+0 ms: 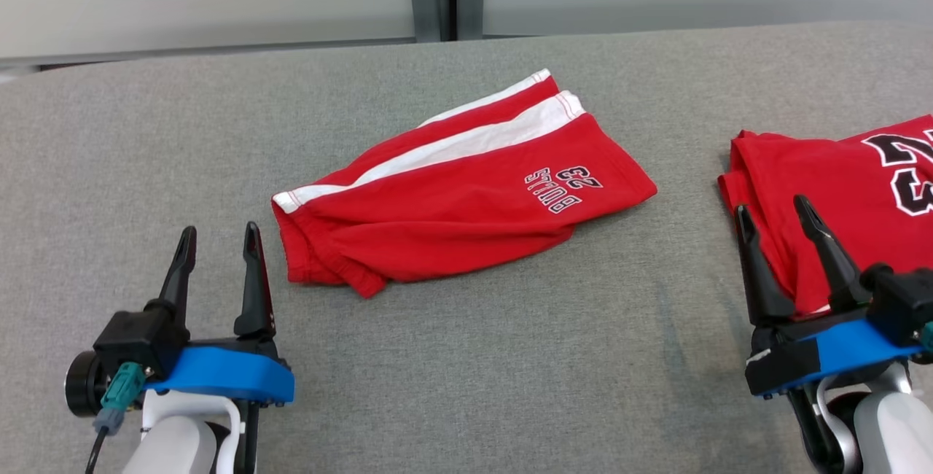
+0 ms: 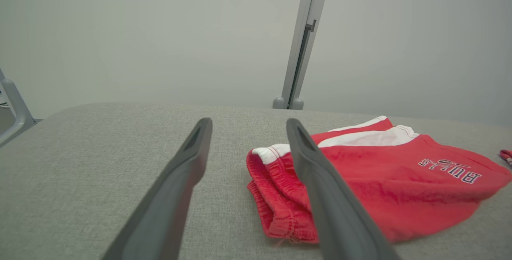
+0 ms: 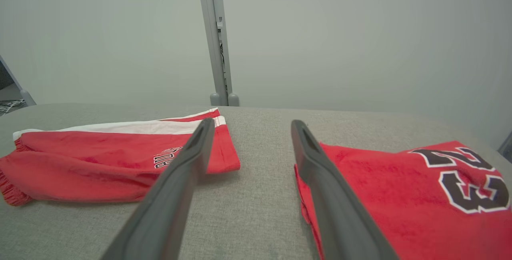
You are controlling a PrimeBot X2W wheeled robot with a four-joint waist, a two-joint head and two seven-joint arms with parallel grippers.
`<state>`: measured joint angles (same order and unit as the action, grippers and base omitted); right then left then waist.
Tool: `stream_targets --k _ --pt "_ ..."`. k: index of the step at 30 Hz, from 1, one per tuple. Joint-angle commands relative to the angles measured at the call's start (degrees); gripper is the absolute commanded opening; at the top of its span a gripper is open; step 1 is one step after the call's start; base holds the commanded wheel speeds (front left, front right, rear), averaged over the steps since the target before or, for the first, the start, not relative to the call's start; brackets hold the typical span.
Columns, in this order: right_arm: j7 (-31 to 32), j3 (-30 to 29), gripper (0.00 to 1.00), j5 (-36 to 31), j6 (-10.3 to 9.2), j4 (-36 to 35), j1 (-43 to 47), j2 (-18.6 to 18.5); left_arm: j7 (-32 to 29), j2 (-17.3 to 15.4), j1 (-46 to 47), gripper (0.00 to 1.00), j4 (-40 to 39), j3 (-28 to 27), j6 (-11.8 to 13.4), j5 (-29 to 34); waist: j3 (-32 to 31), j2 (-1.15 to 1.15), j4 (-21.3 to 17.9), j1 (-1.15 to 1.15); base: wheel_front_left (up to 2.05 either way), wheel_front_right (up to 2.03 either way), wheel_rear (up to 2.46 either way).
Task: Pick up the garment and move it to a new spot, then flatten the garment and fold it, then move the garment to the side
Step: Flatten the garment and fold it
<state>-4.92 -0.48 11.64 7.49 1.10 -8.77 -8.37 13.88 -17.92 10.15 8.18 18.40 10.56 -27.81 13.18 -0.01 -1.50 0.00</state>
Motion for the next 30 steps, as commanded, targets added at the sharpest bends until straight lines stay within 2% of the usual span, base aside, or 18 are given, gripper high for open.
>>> stream_targets --k 1,7,17,25,26,27,28,30 --pt "0.2 0.1 1.0 0.1 0.0 0.4 -1.3 -0.4 -0.1 -0.4 1.1 1.0 -0.2 0.0 -0.3 0.2 0.8 0.01 0.6 0.0 0.0 0.0 0.0" --pt "2.1 1.2 1.0 0.7 0.0 6.6 -7.5 -2.5 -0.1 -0.6 4.3 1.0 -0.7 0.5 -1.1 0.8 4.8 0.01 3.6 0.0 0.0 0.0 0.0" --pt "4.8 6.7 1.0 2.6 0.0 26.9 -23.4 -5.6 1.0 2.4 9.9 1.0 0.4 1.5 -3.2 1.8 9.8 0.01 9.2 0.0 0.0 0.0 0.0" --pt "10.2 11.2 1.0 6.6 0.0 40.0 -31.4 -4.5 1.3 4.1 10.6 1.0 2.0 0.8 -4.2 2.5 9.8 0.01 10.0 0.0 0.0 0.0 0.0" --pt "11.1 11.9 0.6 6.8 0.0 41.1 -31.7 -4.3 1.3 4.2 10.5 1.0 2.1 0.6 -4.3 2.6 9.7 0.01 10.0 0.0 0.0 0.0 0.0" --pt "11.6 12.4 0.43 7.3 0.01 41.9 -32.1 -4.2 1.3 4.2 10.4 1.0 2.1 0.4 -4.3 2.8 9.7 0.01 9.9 0.0 0.0 0.0 0.0" --pt "11.9 12.7 0.0 8.2 0.01 42.3 -32.4 -3.8 1.4 4.3 10.3 1.0 2.0 0.2 -4.4 2.9 9.6 0.01 9.8 0.0 0.0 0.0 0.0" --pt "12.0 13.5 0.0 9.1 0.02 43.0 -32.7 -3.5 1.3 4.5 9.8 1.0 1.8 -0.2 -4.5 3.3 9.4 0.01 9.5 0.0 0.0 0.0 0.0"
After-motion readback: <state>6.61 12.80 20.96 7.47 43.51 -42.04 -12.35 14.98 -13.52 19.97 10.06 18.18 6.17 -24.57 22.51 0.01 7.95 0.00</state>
